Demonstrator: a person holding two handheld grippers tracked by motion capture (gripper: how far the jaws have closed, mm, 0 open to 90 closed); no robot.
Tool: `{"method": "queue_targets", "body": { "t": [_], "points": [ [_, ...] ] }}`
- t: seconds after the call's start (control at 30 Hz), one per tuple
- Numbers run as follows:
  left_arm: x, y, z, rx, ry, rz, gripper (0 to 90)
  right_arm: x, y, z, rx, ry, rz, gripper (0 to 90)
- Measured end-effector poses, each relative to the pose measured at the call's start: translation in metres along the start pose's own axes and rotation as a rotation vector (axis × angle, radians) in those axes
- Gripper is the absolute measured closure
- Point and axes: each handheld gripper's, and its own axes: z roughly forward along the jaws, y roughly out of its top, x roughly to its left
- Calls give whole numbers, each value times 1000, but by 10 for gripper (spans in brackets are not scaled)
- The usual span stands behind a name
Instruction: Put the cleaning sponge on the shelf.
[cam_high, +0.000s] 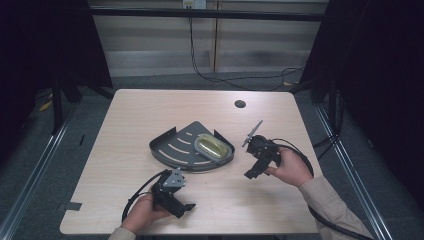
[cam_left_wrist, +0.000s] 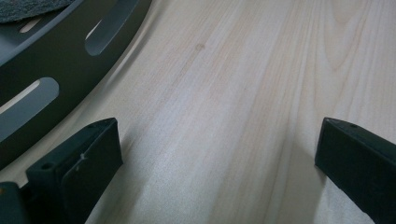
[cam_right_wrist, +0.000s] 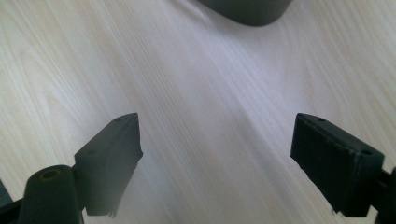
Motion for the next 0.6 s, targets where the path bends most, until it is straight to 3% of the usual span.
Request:
{"method": "queue_targets", "body": {
  "t": [0.5,0.53,0.6],
  "points": [
    [0,0,0,0,0,0,0,-6,-34,20,-24,17,43,157],
    [0,0,0,0,0,-1,0,-5,-35,20,-22,13,62,157],
    [0,0,0,0,-1,-1,0,-7,-36,20,-36,13,46,157]
  ]
}}
